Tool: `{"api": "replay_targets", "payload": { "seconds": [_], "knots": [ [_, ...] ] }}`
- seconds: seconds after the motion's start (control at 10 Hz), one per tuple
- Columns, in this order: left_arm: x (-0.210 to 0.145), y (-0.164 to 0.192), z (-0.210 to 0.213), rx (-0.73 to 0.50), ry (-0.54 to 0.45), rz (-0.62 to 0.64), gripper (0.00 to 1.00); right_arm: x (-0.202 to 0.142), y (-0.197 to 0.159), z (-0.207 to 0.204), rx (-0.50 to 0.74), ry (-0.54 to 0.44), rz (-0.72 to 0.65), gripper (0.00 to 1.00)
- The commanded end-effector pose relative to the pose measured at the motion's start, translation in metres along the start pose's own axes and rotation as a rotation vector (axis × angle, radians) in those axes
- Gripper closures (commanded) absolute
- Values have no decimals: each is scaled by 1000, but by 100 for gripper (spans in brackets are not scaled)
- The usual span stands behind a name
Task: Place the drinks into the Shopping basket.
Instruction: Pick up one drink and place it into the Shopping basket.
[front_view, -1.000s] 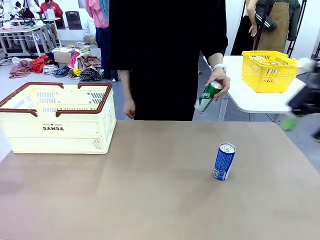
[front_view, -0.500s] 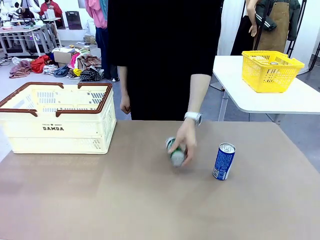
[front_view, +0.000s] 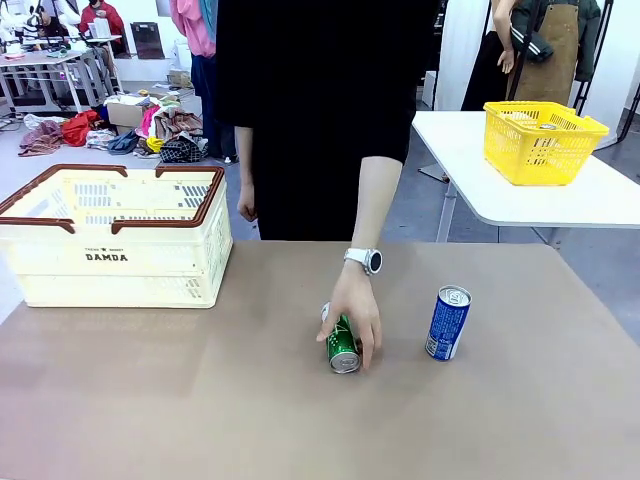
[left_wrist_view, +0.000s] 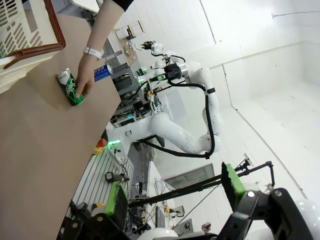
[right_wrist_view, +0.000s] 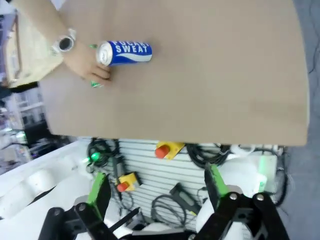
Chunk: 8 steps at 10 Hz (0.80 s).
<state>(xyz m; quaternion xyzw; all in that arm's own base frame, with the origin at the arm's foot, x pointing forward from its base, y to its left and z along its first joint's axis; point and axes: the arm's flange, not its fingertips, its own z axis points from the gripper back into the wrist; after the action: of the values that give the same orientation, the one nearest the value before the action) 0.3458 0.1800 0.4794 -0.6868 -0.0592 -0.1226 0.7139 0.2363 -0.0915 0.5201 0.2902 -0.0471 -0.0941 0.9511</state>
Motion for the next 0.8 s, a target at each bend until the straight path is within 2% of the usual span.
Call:
{"api": "replay_targets", "payload": {
  "seconds": [0.0,0.2,0.4,0.5,0.6,0.7],
  "knots": [
    [0,-2,0,-10,-12,8,0,38,54,-40,-137,7,70,0],
    [0,-2,0,-10,-12,8,0,76,120,-92,-285,64,145,0],
    [0,-2,0,-10,-12,8,0,96,169,-138,-406,90,209,0],
    [0,-2,0,-10,-12,8,0,103,187,-158,-461,92,243,0],
    [0,-2,0,-10,-12,8,0,112,200,-184,-515,138,285,0],
    [0,-2,0,-10,-12,8,0,119,205,-204,-562,154,300,0]
  ]
}}
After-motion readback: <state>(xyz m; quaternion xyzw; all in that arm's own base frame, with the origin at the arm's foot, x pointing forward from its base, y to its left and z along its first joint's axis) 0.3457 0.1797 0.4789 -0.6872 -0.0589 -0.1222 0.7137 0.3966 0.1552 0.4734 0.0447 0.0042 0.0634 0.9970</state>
